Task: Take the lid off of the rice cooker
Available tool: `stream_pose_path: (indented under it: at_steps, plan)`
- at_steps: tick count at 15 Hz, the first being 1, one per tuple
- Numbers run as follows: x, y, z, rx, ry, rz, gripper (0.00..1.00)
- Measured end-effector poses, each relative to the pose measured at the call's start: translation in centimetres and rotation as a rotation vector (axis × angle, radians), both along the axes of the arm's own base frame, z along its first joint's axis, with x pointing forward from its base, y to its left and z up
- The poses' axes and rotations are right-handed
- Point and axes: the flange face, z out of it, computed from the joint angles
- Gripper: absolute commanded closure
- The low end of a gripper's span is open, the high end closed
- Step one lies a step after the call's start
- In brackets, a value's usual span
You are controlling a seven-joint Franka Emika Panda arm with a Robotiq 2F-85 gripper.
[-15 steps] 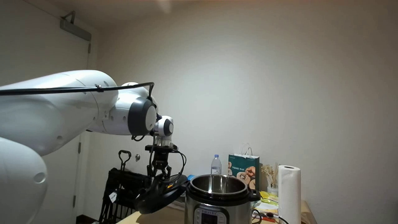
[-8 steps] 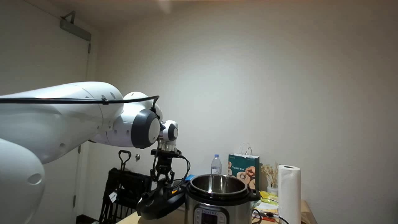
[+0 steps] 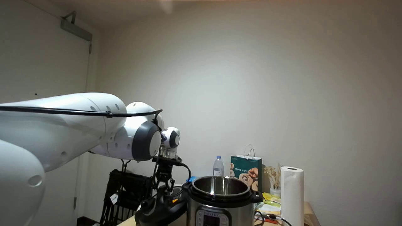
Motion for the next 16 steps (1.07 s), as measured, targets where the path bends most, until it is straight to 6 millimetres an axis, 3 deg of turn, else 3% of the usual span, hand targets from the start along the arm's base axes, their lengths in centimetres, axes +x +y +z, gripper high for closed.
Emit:
stream_pose_path:
  at_steps: [10, 16]
  plan:
    - [0.0, -0.9, -1.8, -0.045, 0.015, -0.002, 1.00]
    - [-0.9, -0.1, -3.0, -0.063, 0.057, 0.062, 1.00]
